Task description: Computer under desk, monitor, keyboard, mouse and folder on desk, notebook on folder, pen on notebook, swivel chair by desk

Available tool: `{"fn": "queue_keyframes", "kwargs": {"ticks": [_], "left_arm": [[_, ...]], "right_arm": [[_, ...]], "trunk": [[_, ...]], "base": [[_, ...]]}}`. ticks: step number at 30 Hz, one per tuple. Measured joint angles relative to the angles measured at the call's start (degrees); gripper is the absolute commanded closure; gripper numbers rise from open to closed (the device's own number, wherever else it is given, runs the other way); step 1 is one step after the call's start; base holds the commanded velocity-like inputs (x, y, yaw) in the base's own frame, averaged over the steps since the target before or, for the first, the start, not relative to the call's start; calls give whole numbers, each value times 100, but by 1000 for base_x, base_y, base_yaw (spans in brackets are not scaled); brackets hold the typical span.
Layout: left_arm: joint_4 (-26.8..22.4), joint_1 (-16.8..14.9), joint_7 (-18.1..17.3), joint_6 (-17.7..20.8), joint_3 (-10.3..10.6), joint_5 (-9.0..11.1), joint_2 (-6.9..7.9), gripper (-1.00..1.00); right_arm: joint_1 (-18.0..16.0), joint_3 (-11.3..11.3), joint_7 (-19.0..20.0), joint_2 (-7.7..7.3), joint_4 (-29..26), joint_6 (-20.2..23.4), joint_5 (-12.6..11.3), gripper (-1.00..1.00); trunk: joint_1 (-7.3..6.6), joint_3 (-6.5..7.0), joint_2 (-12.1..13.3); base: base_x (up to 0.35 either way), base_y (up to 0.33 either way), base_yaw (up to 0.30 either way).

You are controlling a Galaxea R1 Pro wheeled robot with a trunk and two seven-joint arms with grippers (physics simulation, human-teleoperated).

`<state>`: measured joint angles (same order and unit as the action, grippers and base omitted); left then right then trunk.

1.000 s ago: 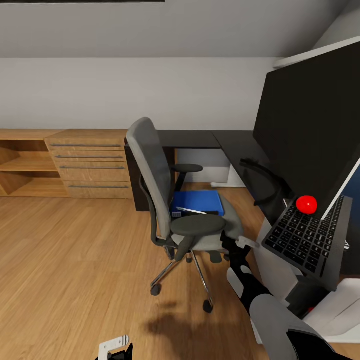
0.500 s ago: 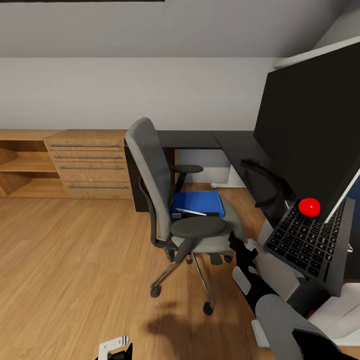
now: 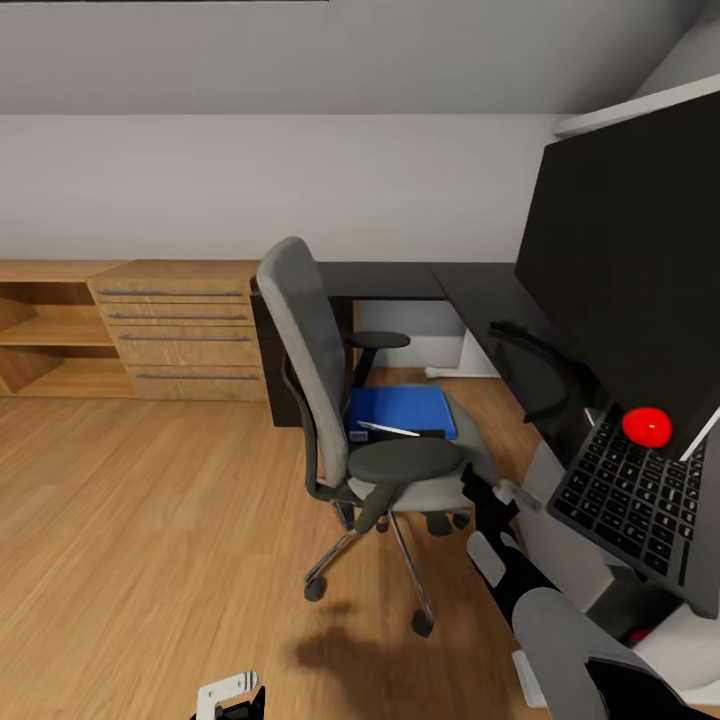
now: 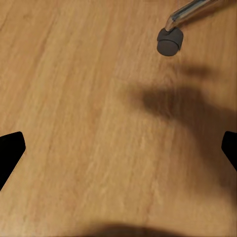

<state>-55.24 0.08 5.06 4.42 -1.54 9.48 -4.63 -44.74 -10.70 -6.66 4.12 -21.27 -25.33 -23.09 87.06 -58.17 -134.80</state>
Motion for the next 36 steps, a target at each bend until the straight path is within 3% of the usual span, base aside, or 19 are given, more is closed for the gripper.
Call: {"fn": "queue_keyframes", "kwargs": {"ticks": [4, 22, 27, 36], "left_arm": [[0, 0, 1, -1, 0, 0, 0, -100], [1, 0, 1, -1, -7, 0, 0, -100], [1, 0, 1, -1, -8, 0, 0, -100], [1, 0, 1, -1, -8, -1, 0, -100]], "right_arm": [[-1, 3, 0, -7, -3, 0, -107, -100], [-1, 7, -15, -16, -10, 24, -164, -100], [-1, 19, -7, -44, -77, 191, -504, -100], [-1, 19, -2, -100, -103, 324, -581, -100]], "trunk": [[0, 0, 0], [0, 0, -1], [0, 0, -1], [0, 0, 0]], "base": [[13, 11, 0], [0, 0, 0], [0, 0, 0], [0, 0, 0]]}}
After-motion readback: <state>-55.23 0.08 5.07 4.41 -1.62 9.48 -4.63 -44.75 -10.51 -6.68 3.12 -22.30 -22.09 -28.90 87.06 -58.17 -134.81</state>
